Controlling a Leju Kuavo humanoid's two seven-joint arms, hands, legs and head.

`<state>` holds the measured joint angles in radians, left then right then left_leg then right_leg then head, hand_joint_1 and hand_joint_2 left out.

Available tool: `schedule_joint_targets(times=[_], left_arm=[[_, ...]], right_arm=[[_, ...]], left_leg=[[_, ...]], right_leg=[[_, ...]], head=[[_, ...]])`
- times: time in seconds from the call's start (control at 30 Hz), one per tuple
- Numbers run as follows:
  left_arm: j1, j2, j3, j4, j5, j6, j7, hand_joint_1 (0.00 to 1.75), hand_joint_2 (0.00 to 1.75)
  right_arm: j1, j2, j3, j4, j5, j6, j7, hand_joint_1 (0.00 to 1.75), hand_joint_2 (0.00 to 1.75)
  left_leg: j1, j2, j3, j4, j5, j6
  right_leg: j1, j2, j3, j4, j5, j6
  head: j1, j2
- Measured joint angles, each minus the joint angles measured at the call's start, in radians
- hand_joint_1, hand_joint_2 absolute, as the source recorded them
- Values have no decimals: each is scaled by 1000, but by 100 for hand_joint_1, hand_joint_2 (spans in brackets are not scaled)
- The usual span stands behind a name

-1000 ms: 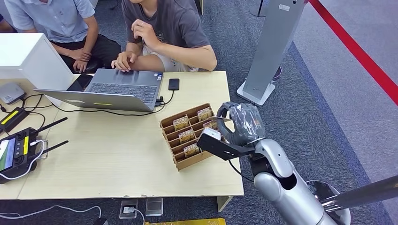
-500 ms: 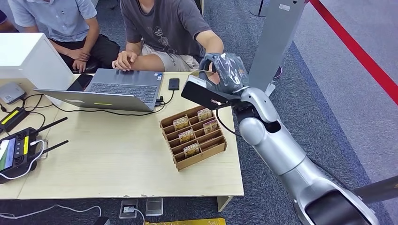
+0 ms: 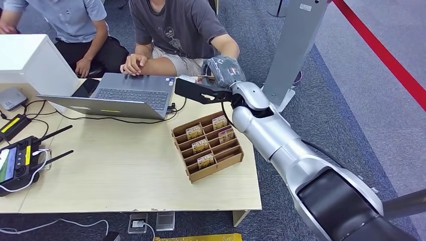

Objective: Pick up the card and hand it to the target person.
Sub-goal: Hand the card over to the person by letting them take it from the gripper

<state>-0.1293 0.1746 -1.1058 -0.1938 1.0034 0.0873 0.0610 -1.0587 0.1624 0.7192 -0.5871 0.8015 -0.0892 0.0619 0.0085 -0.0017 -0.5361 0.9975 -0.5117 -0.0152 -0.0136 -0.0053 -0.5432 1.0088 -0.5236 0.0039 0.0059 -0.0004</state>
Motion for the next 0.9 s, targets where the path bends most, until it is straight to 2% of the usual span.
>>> schedule_joint_targets(times=[0.1, 0.4, 0.67, 0.77, 0.9], left_arm=[[3, 1, -2, 2, 1, -3, -1, 0, 0], [3, 1, -3, 5, 0, -6, -13, 0, 0], [5, 6, -3, 8, 21, -5, -17, 0, 0], [7, 7, -3, 10, 30, -3, -16, 0, 0], [10, 7, -2, 13, 44, 0, -15, 0, 0]], right_arm=[[-3, 14, 8, 44, 5, -1, -2, 0, 175], [-26, 33, 21, 103, 2, -16, -14, 0, 175], [-72, 42, 19, 108, -30, -69, -46, 0, 175], [-91, 38, 11, 84, -62, -91, -53, 0, 175], [-81, 2, -21, -38, -125, -89, -42, 0, 175]], left_leg=[[0, 0, 0, 0, 0, 0], [0, 0, 0, 0, 0, 0], [0, 0, -1, 0, 0, 0], [0, 0, -1, 0, 0, 0], [0, 0, -1, 1, 0, 0]], right_leg=[[0, 0, 0, 0, 0, 0], [0, 0, -1, 0, 0, 0], [0, 0, -2, 0, 0, 0], [0, 0, -2, 0, 0, 0], [0, 0, -3, 0, 0, 0]], head=[[-1, 0], [-1, 0], [-1, 0], [-2, 0], [-2, 0]])
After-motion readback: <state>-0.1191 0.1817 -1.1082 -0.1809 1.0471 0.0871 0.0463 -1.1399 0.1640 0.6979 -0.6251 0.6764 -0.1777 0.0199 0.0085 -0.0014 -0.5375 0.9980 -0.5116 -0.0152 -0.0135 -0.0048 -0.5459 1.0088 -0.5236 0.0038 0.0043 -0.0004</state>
